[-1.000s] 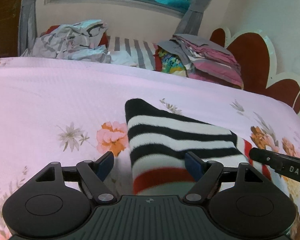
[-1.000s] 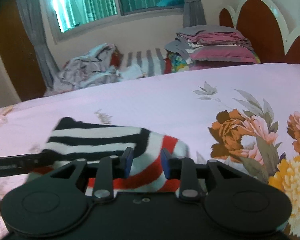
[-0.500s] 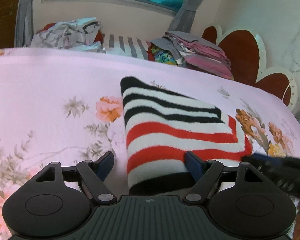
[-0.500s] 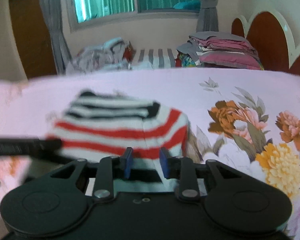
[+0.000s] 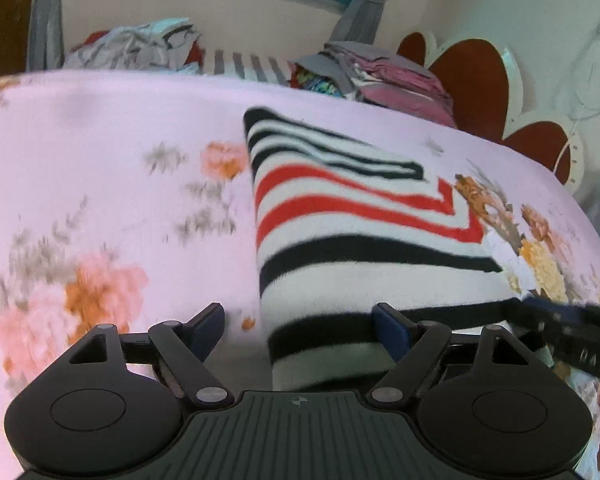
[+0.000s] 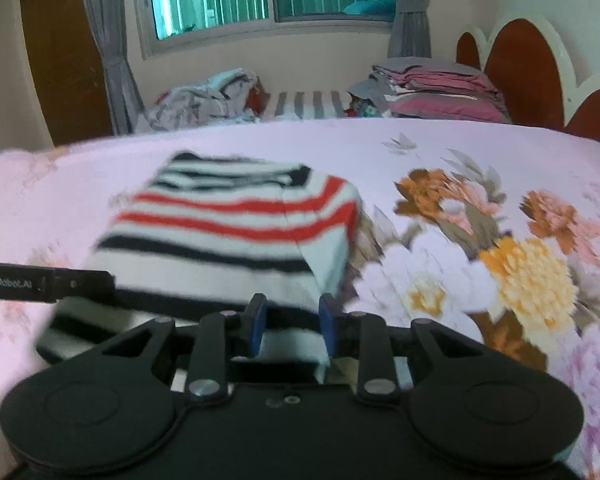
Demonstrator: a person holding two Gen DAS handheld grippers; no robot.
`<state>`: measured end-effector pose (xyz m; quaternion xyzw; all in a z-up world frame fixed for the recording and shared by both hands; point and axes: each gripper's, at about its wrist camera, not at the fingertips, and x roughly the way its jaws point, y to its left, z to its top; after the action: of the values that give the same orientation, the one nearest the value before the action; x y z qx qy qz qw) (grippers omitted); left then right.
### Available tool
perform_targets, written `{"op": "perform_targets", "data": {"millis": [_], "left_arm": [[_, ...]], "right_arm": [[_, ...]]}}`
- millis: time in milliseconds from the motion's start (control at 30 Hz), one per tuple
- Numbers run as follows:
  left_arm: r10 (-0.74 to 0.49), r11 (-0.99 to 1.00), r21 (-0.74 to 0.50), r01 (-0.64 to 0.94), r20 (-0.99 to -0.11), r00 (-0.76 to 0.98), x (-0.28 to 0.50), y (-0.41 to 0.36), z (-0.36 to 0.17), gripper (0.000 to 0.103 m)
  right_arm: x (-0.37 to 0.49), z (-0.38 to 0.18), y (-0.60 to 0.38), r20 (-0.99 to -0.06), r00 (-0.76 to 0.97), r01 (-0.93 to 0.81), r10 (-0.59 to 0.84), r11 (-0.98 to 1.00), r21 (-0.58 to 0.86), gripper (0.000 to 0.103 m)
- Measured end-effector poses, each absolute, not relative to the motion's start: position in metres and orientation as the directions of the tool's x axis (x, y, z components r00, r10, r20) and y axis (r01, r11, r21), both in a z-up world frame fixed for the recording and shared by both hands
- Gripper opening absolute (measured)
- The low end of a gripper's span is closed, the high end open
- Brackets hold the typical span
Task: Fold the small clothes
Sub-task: 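Smooth the folded sweater bundle flat with the left tool, then grasp the striped bundle's end with the right tool and lift it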
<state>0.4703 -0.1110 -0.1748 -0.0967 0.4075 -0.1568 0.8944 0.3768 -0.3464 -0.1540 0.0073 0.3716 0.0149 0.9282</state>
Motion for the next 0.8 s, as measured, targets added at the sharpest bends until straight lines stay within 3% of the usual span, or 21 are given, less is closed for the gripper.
{"op": "perform_targets", "data": {"millis": [467, 600, 800], "left_arm": [[-0.340, 0.940, -0.276, 0.200, -0.718, 0.607, 0.468, -0.120, -0.165, 0.083], [-0.354, 0.934, -0.307, 0.184, -0.713, 0.605, 0.472, -0.118, -0.157, 0.084], [-0.380, 0.920, -0.349, 0.175, -0.696, 0.609, 0.486, -0.117, -0.146, 0.088]], "right_arm": [[0.364, -0.152, -0.361, -0.729, 0.681, 0.017, 0.069, 0.994, 0.110, 0.033], [0.372, -0.141, -0.371, -0.717, 0.692, 0.037, 0.088, 0.987, 0.157, 0.047], [0.393, -0.136, -0.380, -0.717, 0.686, 0.051, 0.123, 0.975, 0.216, 0.051]]}}
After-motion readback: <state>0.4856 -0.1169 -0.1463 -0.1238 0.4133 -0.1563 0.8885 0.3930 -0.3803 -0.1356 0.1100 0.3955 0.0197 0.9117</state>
